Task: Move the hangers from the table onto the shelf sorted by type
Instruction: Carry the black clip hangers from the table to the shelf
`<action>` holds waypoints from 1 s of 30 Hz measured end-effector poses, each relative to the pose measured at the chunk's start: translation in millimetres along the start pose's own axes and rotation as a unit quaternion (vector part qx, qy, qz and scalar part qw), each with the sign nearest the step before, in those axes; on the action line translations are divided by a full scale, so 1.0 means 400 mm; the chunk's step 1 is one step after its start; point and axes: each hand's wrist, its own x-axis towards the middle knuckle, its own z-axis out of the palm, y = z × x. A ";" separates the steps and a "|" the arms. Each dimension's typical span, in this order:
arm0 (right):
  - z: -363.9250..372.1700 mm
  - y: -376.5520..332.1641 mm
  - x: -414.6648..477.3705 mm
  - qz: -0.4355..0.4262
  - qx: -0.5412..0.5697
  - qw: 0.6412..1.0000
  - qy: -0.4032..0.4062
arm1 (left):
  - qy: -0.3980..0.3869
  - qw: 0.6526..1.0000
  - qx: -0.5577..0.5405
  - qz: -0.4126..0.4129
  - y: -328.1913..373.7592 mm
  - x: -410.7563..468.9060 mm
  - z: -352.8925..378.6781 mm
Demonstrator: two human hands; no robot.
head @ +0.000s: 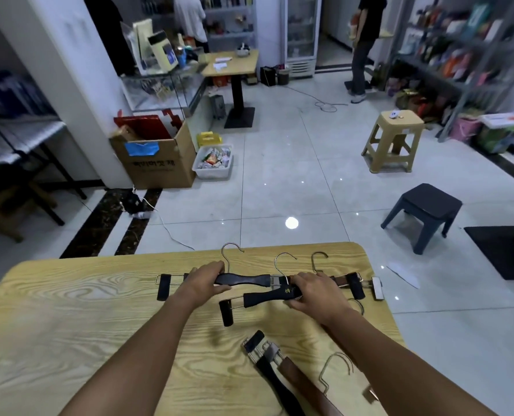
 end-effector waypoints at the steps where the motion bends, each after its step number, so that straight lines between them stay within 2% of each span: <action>1: -0.014 0.002 -0.002 -0.002 0.000 1.000 0.005 | 0.014 1.000 -0.003 -0.003 0.010 -0.007 -0.013; 12: -0.171 0.038 -0.044 -0.016 -0.002 0.996 0.085 | 0.140 0.989 0.019 -0.046 0.169 -0.086 -0.143; 30: -0.373 0.107 -0.164 -0.039 0.001 0.986 0.163 | 0.213 0.973 0.054 -0.065 0.381 -0.201 -0.262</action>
